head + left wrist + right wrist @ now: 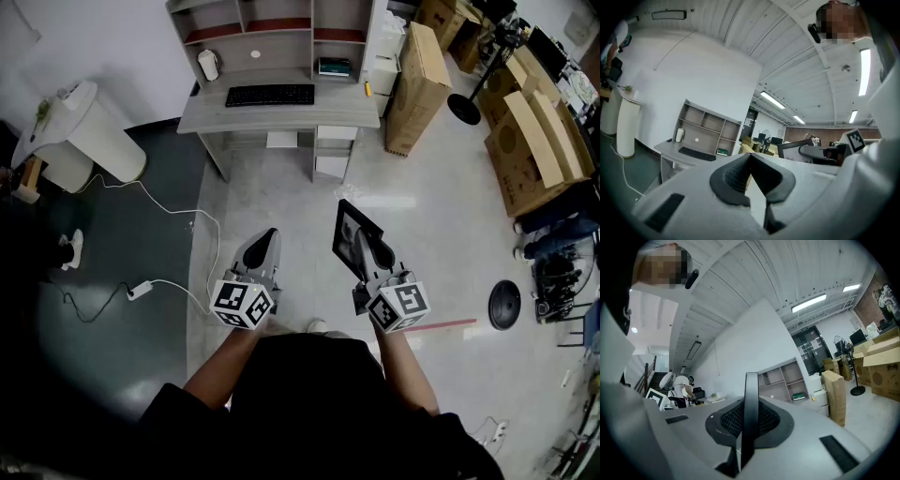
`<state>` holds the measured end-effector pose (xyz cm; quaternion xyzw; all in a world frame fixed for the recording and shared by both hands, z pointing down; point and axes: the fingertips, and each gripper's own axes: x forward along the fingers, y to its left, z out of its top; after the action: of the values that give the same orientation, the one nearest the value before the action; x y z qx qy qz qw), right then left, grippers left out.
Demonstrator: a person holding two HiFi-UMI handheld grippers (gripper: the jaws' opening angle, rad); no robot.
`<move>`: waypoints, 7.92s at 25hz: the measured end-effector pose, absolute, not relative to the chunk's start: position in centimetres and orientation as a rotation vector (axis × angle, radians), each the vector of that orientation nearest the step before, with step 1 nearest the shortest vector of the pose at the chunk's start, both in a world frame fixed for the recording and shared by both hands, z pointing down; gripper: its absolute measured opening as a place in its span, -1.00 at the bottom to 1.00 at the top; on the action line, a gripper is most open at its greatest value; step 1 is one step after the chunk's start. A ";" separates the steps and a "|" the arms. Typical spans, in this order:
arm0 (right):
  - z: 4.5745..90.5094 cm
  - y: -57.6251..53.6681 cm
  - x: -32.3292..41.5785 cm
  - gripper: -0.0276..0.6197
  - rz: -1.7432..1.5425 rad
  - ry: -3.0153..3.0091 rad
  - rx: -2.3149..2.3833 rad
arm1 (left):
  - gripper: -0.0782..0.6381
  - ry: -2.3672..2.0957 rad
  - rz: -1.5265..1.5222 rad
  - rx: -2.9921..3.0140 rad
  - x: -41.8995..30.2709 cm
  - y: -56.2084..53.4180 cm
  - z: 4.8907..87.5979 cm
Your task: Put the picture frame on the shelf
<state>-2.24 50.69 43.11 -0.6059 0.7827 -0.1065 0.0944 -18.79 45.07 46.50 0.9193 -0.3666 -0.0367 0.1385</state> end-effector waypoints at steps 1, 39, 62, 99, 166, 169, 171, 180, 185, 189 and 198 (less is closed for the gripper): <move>43.1 50.9 -2.1 -0.83 -0.311 2.325 -1.791 | -0.74 -1.074 -0.109 2.662 -18.8 45.1 46.5; 41.6 16.8 -1.3 -0.83 -0.324 2.315 -1.791 | -0.74 -0.871 -0.040 2.701 -15.7 9.3 48.4; 40.6 0.3 0.6 -0.83 -0.250 2.320 -1.750 | -0.74 -0.762 -0.027 2.707 -14.2 -4.6 49.9; 41.8 -36.1 27.4 -0.83 -0.346 2.374 -1.428 | -0.74 -0.880 0.052 2.680 10.8 -31.1 48.9; 47.8 -50.6 29.3 -0.19 0.307 2.683 -1.956 | -0.74 -0.979 -0.042 2.592 11.0 -33.3 48.1; 48.8 -50.5 28.9 -0.15 0.273 2.752 -1.992 | -0.74 -0.977 -0.036 2.580 10.9 -33.1 48.3; 49.6 -50.4 29.1 -0.15 0.169 2.744 -1.996 | -0.74 -0.972 -0.036 2.579 11.0 -33.0 48.4; 49.7 -50.5 29.0 -0.16 -0.010 2.686 -1.929 | -0.74 -0.954 -0.036 2.576 11.4 -32.6 48.5; 50.0 -49.9 29.2 -0.16 -0.049 2.672 -1.915 | -0.74 -0.960 -0.037 2.575 11.2 -32.7 48.5; 50.1 -49.2 29.0 -0.16 -0.069 2.664 -1.903 | -0.74 -0.948 -0.037 2.581 11.4 -32.5 48.4; 48.5 -45.2 28.0 -0.62 -0.139 2.594 -1.856 | -0.74 -0.939 -0.063 2.603 10.9 -31.4 47.8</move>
<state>27.97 -45.18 48.51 -0.5812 0.8122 -0.0435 -0.0256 10.92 -31.45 47.78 0.9241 -0.3334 -0.0225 0.1855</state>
